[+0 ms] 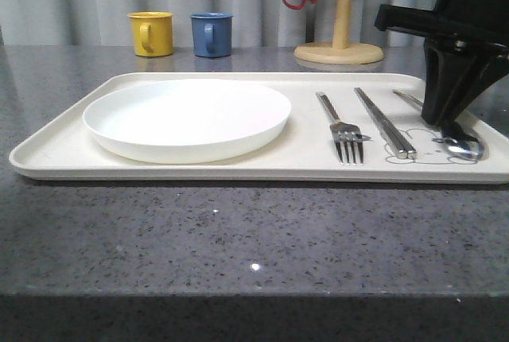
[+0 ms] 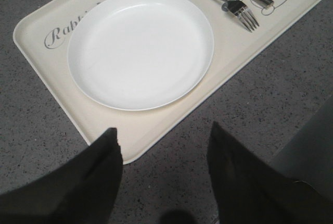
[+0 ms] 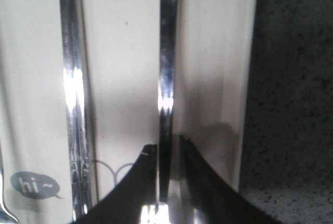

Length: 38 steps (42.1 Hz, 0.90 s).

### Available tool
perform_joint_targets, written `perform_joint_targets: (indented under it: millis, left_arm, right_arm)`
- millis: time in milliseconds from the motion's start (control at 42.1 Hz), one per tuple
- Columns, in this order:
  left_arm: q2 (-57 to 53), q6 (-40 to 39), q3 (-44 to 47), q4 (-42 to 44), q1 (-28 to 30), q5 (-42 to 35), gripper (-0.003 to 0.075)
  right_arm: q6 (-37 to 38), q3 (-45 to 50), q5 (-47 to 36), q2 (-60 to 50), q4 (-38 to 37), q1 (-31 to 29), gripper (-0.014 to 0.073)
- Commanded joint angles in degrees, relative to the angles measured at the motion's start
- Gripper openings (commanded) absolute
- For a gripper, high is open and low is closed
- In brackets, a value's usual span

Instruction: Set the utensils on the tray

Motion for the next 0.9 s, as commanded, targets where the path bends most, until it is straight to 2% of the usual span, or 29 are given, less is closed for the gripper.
perform_joint_targets:
  millis: [0, 166, 332, 475, 641, 878]
  left_arm:
    - [-0.22, -0.56, -1.59, 0.40, -0.54, -3.78, 0.0355]
    - [-0.22, -0.56, -1.59, 0.40, -0.54, -3.78, 0.0355]
    - [-0.22, -0.56, -1.59, 0.40, -0.54, -3.78, 0.0355]
    - [-0.22, -0.56, -1.59, 0.40, -0.54, -3.78, 0.0355]
    - [-0.22, -0.56, -1.59, 0.40, -0.54, -3.78, 0.0355]
    - [-0.22, -0.56, -1.59, 0.40, -0.54, -3.78, 0.0355]
  right_arm:
    - [-0.24, -1.77, -1.48, -2.21, -0.32, -0.18, 0.0239]
    - [-1.93, -1.77, -1.45, -4.03, -0.32, -0.18, 0.0250]
    - [-6.57, -1.77, -1.40, -10.82, -0.32, -0.13, 0.0250]
    - [-11.62, -0.55, -0.61, -19.58, -0.32, -0.13, 0.0250]
    - [-15.78, 4.97, -1.22, -32.66, -0.62, -0.13, 0.0250]
    - [-17.38, 14.50, -1.74, -51.00, -2.24, -0.13, 0.0250]
